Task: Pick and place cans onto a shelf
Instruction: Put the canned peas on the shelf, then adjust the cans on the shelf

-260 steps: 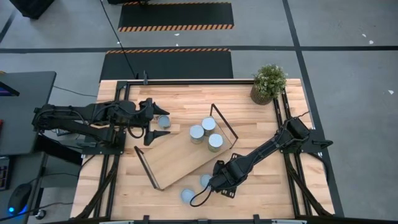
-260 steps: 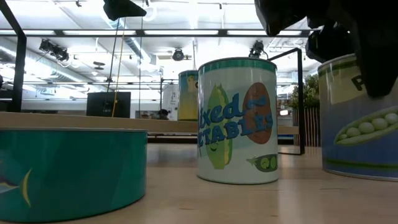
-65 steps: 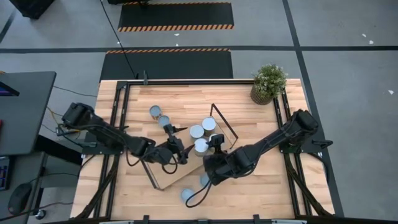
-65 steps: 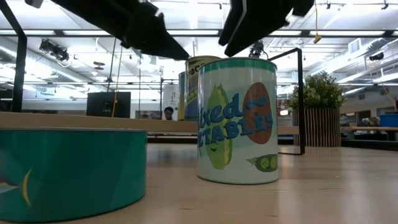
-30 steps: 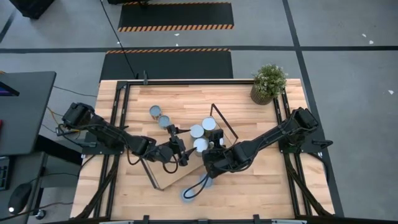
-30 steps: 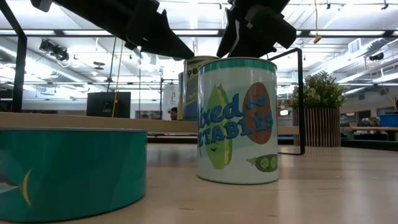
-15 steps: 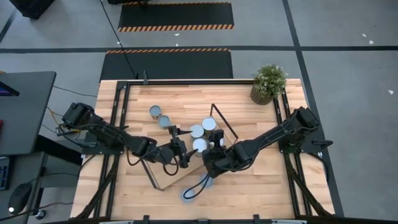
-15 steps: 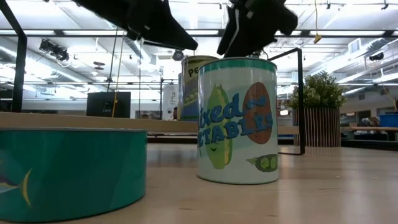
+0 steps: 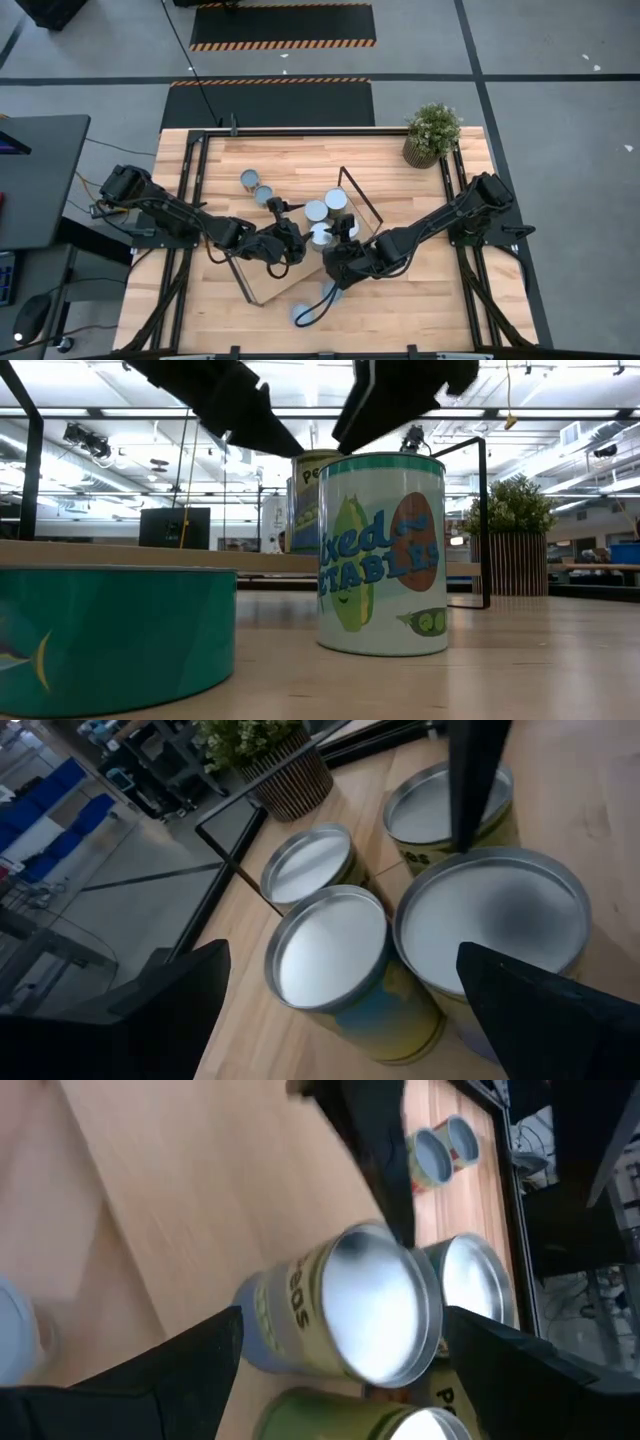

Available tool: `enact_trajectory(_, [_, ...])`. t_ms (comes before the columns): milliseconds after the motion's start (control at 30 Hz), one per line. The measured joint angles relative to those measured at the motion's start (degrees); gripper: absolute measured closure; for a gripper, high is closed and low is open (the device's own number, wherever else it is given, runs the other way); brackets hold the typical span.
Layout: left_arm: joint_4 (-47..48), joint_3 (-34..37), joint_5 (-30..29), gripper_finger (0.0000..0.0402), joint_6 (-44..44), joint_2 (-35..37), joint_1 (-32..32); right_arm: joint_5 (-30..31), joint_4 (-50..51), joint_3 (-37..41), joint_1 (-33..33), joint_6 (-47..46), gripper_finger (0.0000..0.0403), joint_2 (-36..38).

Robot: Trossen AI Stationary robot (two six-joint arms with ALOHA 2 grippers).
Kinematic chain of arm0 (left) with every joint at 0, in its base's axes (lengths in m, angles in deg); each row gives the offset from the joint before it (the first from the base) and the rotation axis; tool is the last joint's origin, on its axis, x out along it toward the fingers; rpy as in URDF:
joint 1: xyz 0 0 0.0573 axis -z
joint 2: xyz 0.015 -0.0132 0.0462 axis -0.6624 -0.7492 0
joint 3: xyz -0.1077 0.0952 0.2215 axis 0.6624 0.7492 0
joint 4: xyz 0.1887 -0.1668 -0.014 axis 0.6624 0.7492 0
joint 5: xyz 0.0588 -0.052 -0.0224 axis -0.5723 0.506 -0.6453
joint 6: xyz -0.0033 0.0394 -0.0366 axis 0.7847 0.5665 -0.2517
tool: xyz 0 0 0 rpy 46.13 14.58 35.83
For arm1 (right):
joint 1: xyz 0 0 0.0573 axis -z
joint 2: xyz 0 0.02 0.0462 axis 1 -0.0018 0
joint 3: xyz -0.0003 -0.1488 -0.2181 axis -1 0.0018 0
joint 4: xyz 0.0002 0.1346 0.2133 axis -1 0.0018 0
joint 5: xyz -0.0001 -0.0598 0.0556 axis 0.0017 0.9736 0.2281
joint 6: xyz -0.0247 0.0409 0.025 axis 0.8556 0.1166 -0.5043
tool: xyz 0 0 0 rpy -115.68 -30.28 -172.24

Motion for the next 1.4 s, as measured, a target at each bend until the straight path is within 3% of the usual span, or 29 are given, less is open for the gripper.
enact_trajectory(700, [-0.3,0.0,5.0,0.0005,-4.1,0.0,0.0,6.2,4.9,2.2,1.3,-1.2,0.0053,0.1])
enact_trajectory(1133, [-1.2,0.0,4.1,0.0005,-0.7,2.2,0.4,3.8,4.3,2.0,-0.6,-2.7,0.0053,1.6])
enact_trajectory(1400, [4.9,0.0,4.5,0.0005,0.9,3.8,2.6,3.7,8.8,2.0,-2.0,-4.6,0.0053,1.6])
